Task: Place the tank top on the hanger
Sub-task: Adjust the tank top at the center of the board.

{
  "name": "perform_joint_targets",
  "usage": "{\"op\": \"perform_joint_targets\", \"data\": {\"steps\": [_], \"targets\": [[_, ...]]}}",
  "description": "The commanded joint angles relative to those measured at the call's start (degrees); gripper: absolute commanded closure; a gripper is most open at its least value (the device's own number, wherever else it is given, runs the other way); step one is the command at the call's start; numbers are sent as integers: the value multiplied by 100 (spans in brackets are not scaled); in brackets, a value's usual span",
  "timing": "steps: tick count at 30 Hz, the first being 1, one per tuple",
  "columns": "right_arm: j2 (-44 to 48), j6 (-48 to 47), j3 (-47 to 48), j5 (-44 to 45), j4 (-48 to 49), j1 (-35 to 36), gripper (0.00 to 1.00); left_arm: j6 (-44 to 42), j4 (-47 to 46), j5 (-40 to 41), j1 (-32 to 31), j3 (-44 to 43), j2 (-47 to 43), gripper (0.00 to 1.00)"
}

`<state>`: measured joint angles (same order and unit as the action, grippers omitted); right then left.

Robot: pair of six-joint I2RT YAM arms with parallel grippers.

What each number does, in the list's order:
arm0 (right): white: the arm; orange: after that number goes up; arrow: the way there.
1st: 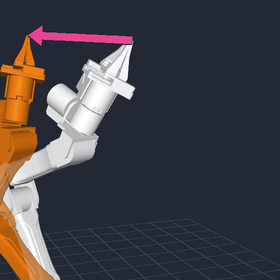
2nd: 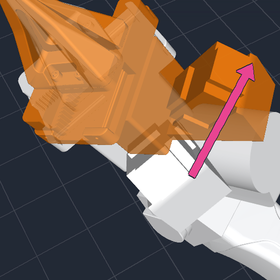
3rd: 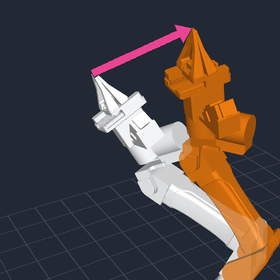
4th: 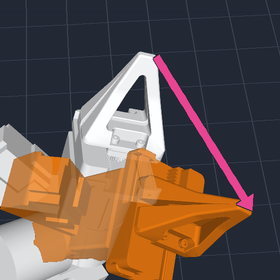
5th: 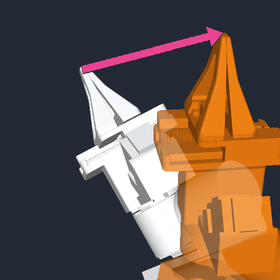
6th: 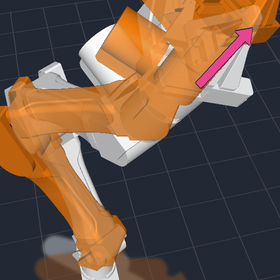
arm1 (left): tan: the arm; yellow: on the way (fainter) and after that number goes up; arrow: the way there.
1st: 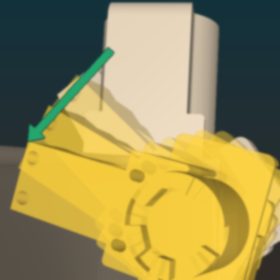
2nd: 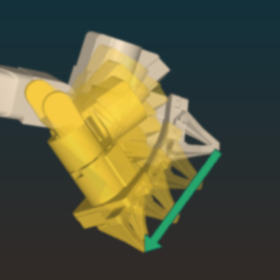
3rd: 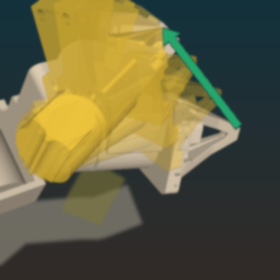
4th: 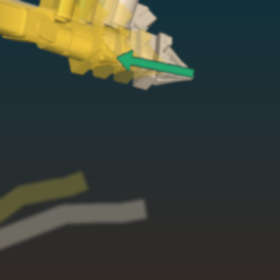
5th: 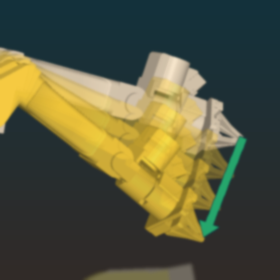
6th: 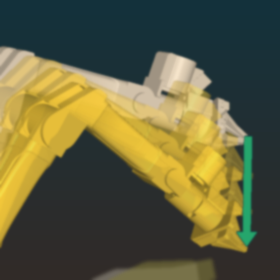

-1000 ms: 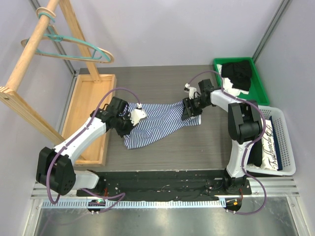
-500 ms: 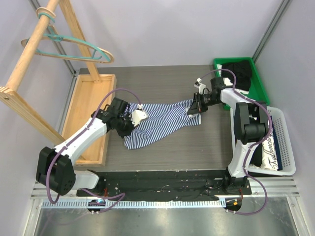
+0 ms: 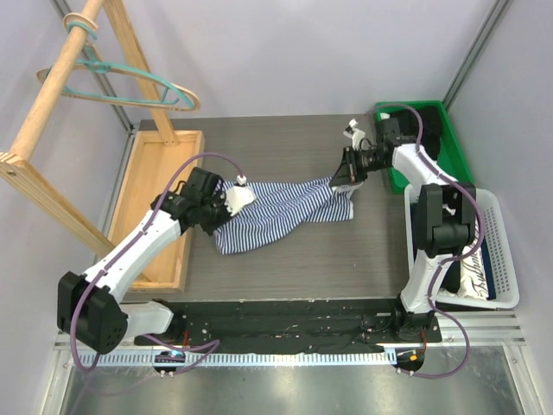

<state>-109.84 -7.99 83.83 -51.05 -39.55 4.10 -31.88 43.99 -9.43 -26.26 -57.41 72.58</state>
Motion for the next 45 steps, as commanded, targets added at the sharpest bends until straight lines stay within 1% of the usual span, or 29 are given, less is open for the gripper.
{"op": "perform_joint_targets", "data": {"steps": [1, 4, 6, 7, 14, 18, 21, 28, 31, 33, 37, 41, 45], "targets": [[709, -80, 1028, 296, -211, -190, 99, -231, -127, 1071, -19, -752, -375, 100], [964, -71, 1582, 630, -255, -269, 99, -284, -162, 1600, -11, -1165, -454, 100], [1139, -133, 1950, 867, -351, -260, 99, -301, -162, 1786, -11, -1421, -472, 100], [1193, -185, 2066, 938, -378, -269, 99, -310, -145, 1943, -11, -1683, -472, 100], [1325, -256, 3103, 1360, -571, -269, 99, -345, 101, 2209, -11, -2888, -411, 100], [1395, -335, 3700, 1571, -615, -269, 99, -354, 286, 2174, -19, -3363, -411, 100], [1562, -396, 3824, 1651, -589, -269, 99, -354, 566, 1973, -19, -3741, -446, 100], [2089, -449, 3482, 1563, -387, -269, 99, -266, 1393, 1208, -19, -4576, -516, 100], [2134, -423, 3447, 1703, -264, -269, 99, -275, 1499, 1154, -19, -4630, -516, 100], [2055, -388, 3482, 1817, -150, -269, 99, -284, 1438, 1355, -11, -4534, -490, 100], [1774, -247, 3605, 2229, 114, -269, 99, -222, 842, 2128, -11, -4244, -429, 100], [1195, -133, 4270, 2433, 149, -269, 99, -178, 366, 2874, -11, -4165, -306, 100], [492, -27, 4975, 2424, 132, -260, 99, -135, -12, 3202, -19, -4357, -174, 100]]}}
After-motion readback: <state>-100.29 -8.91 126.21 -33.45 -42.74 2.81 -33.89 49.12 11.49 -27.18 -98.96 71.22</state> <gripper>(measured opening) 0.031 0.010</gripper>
